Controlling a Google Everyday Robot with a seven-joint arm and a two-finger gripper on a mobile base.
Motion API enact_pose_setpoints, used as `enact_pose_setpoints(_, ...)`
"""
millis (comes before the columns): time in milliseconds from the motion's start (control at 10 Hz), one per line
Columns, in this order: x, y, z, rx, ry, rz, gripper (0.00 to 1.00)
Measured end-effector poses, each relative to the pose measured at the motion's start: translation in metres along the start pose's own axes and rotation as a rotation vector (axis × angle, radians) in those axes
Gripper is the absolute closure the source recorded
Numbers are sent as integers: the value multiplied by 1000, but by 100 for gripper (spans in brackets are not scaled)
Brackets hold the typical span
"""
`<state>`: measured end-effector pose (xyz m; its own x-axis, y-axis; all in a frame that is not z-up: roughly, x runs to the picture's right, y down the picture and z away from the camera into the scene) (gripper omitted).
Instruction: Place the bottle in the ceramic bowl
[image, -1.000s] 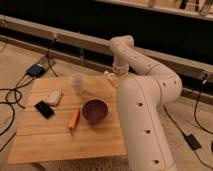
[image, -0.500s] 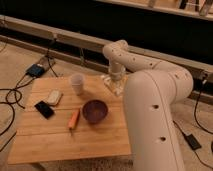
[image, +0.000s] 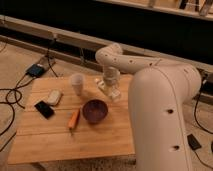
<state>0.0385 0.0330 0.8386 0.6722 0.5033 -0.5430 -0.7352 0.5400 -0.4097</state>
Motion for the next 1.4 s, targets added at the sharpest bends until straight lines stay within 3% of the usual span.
enact_pose_setpoints(200, 0, 14, -2, 10, -15, -29, 100)
enact_pose_setpoints(400, -4, 27, 1, 57, -36, -70, 100)
enact_pose_setpoints(600, -6, 40, 8, 79, -44, -97, 100)
enact_pose_setpoints(1000, -7, 69, 17, 74, -48, -125, 100)
enact_pose_setpoints(1400, -12, 84, 17, 62, -84, -128, 100)
